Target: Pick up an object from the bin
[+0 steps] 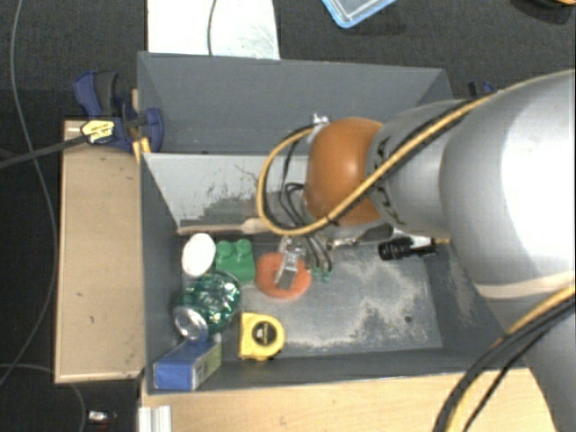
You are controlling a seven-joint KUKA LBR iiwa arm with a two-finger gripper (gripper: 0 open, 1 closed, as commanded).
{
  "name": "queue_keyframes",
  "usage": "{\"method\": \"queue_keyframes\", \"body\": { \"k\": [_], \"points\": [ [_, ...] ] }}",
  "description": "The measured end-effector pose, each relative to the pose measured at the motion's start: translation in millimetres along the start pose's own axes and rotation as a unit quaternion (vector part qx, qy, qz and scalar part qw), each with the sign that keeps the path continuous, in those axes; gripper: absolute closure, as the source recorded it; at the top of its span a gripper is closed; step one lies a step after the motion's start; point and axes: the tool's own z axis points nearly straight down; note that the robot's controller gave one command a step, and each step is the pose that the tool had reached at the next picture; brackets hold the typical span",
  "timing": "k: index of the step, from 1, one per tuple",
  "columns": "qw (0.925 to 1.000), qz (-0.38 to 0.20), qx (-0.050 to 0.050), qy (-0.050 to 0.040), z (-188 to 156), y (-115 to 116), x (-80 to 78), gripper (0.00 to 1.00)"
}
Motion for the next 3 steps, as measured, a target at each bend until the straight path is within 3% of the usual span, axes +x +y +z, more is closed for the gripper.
{"method": "queue_keyframes", "body": {
  "k": [1,2,3],
  "points": [
    [1.0000,0.000,0.002,0.0050,-21,-2,2.6,1.00],
    [0.9970,-0.077,0.001,0.0027,-82,-17,-20.5,1.00],
    [0.9961,-0.088,-0.001,-0.0020,-40,-18,-14.0,1.00]
  ]
}}
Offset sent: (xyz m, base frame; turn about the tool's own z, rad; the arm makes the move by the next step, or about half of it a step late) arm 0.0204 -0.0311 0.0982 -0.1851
